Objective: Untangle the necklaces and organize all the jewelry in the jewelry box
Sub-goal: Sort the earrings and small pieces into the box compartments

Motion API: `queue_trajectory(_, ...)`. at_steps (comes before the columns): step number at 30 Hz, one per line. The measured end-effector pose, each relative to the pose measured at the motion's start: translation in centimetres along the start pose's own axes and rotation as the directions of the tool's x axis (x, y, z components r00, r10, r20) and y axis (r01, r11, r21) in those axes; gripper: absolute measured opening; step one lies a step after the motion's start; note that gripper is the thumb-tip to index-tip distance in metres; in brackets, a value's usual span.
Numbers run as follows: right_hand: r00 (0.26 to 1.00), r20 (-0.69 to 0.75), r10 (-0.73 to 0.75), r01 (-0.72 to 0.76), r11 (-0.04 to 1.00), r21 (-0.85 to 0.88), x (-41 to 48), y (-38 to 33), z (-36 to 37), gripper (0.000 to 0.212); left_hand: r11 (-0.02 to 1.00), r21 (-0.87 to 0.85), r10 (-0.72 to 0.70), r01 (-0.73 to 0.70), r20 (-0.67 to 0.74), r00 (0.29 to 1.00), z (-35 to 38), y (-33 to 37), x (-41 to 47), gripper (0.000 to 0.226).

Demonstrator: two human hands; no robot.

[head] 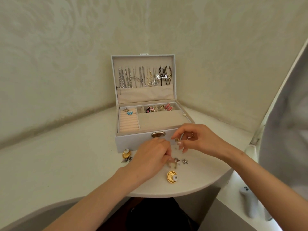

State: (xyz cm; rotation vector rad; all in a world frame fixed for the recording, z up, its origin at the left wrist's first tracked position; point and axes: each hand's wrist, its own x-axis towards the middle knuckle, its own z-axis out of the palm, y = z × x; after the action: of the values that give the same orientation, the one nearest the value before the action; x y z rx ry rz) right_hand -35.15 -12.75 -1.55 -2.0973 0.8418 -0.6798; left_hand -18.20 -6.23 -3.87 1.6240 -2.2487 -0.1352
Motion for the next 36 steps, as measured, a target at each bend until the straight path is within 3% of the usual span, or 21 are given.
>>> queue_trajectory(7, 1.0, 0.002, -0.001, 0.0, 0.999, 0.045, 0.3, 0.5, 0.3, 0.02, 0.993, -0.097, 0.053, -0.064, -0.111, 0.992, -1.5, -0.8, -0.2, 0.011)
queue_trajectory(13, 1.0, -0.004, -0.004, 0.005, 0.998, 0.059, 0.4, 0.6, 0.3, 0.02, 0.963, -0.07, 0.266, -0.26, 0.097, 0.959, -1.1, -0.1, 0.1, 0.015)
queue_trajectory(17, 1.0, -0.007, -0.008, 0.008, 0.998, 0.06, 0.3, 0.6, 0.3, 0.024, 0.963, -0.001, 0.264, -0.268, 0.164, 0.95, -0.7, -0.5, 0.6, 0.017)
queue_trajectory(21, 1.0, -0.029, -0.005, 0.007, 0.996, 0.093, 0.2, 0.2, 0.0, 0.021, 0.961, -0.044, 0.278, -0.274, 0.128, 0.952, -0.3, -1.0, 0.6, 0.009)
queue_trajectory(27, 0.996, -0.092, -0.004, 0.022, 0.98, 0.2, 0.9, -0.3, -0.8, 0.026, 0.9, -0.396, 0.178, -0.184, -0.052, 0.983, -2.8, -1.9, 0.4, 0.01)
queue_trajectory(31, 0.991, -0.133, -0.013, 0.052, 0.955, 0.291, 2.5, -1.1, -0.9, 0.023, 0.866, -0.474, 0.098, -0.157, -0.147, 0.984, -4.8, -3.0, 1.2, 0.008)
queue_trajectory(36, 0.981, -0.192, 0.017, 0.05, 0.94, 0.337, 6.5, -1.7, -0.8, 0.01, 0.848, -0.53, -0.099, -0.003, -0.164, 0.981, -6.4, -6.3, 4.1, 0.011)
